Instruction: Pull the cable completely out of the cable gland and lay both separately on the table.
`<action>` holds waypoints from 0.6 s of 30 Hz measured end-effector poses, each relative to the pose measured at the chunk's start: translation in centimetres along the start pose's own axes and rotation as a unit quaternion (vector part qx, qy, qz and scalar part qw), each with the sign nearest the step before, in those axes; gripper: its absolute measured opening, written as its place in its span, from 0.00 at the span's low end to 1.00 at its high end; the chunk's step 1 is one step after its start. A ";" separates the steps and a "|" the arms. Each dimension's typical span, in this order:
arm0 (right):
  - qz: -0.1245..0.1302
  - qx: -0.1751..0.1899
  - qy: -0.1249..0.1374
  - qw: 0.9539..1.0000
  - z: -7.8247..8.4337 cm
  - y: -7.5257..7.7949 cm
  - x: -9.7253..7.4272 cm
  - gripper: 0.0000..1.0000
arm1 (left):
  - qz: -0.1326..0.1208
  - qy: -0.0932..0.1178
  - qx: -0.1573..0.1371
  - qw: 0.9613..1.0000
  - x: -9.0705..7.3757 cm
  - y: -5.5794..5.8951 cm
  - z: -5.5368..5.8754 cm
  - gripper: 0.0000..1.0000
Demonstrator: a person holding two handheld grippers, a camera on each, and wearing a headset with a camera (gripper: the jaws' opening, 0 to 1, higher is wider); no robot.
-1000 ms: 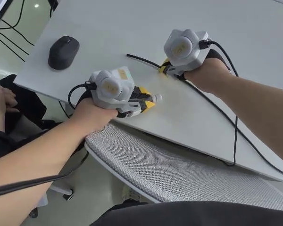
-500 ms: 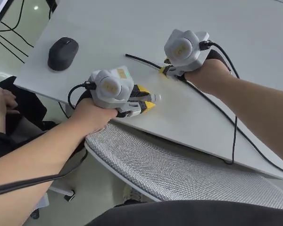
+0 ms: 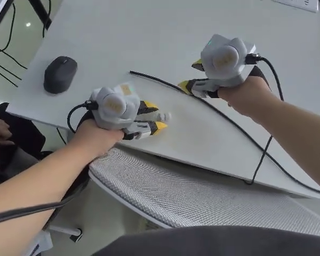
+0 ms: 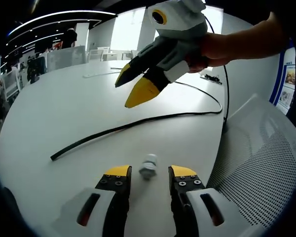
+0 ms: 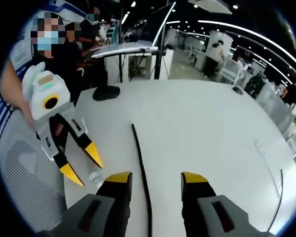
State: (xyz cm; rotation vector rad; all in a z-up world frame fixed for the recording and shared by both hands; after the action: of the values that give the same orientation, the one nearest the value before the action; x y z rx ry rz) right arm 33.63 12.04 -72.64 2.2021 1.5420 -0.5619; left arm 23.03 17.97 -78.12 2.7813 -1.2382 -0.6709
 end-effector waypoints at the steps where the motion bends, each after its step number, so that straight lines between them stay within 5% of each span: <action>1: 0.003 0.004 0.006 1.000 -0.2 0.1 -0.5 0.38 | 0.000 0.002 0.000 1.000 -0.1 0.1 -0.2 0.31; 18: 0.048 0.069 0.098 0.992 -2.7 -1.0 -9.6 0.56 | -0.014 0.035 -0.048 0.998 -2.4 1.3 -3.0 0.43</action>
State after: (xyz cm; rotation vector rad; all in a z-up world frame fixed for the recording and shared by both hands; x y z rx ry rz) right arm 29.97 6.25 -65.39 2.4865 1.5204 -0.4449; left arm 21.86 18.34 -74.26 2.7226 -1.1263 -0.6113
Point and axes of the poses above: the centre of the closed fingertips' face, and the gripper's own axes: x roughly forward along the fingers, y roughly to its right, z roughly out of its underside, the point moved 3 cm from there along -x, roughly backward along the fingers, and after that the axes turned 13 degrees about y, right-handed, at the moved point
